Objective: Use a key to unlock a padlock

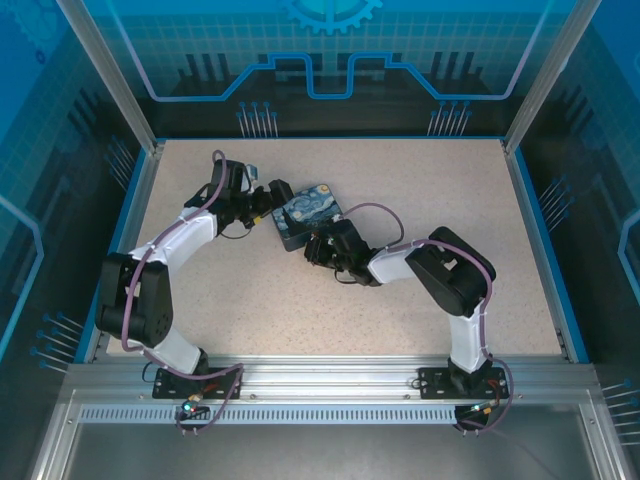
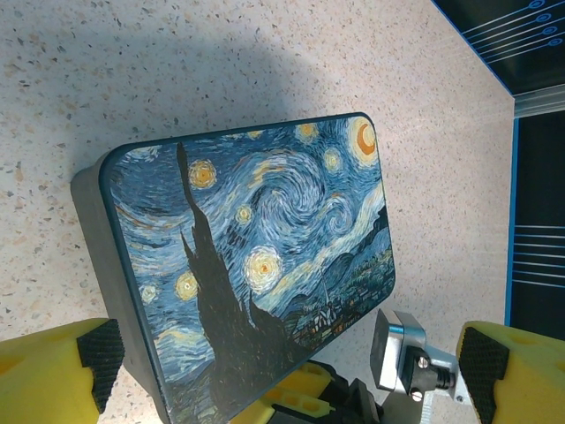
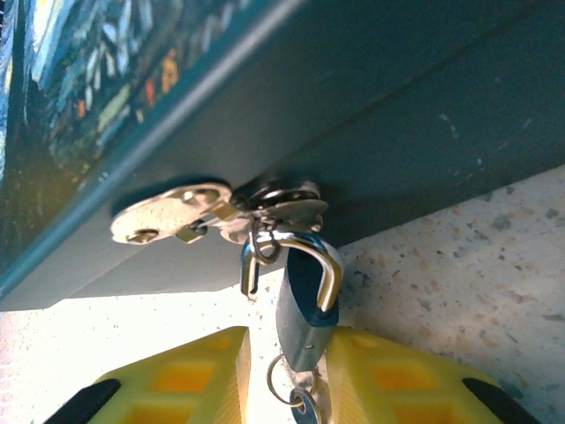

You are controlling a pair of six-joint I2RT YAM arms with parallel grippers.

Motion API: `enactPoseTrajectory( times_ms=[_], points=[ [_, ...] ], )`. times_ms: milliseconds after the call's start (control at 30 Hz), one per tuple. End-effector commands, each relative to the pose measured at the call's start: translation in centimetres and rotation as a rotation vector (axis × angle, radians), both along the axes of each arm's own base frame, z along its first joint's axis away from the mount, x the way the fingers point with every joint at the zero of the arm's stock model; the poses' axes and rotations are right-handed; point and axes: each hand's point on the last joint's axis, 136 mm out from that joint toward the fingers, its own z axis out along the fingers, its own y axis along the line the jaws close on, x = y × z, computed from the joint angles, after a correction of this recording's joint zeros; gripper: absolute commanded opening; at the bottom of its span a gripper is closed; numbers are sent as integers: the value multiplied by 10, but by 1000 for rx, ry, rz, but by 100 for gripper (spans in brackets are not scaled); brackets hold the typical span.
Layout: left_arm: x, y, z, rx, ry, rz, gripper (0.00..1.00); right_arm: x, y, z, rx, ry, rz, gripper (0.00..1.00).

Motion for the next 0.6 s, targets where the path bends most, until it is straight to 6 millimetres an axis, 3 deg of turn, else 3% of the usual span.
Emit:
enactPoseTrajectory(
  times_ms=[0,100,367,567],
  points=[
    [6,0,6,-9,-14,-21,99,-7,-18,-25,-118,56,-35,31],
    [6,0,5,-8,-12,-22,99,-5,-10,-29,-115,62,-10,30],
    [6,0,2,-8,-5,-20,99,-4,-10,-28,-96,55,-4,0],
    [4,4,-6,20,14,-9,99,-2,-14,-15,-55,45,-1,0]
  ],
)
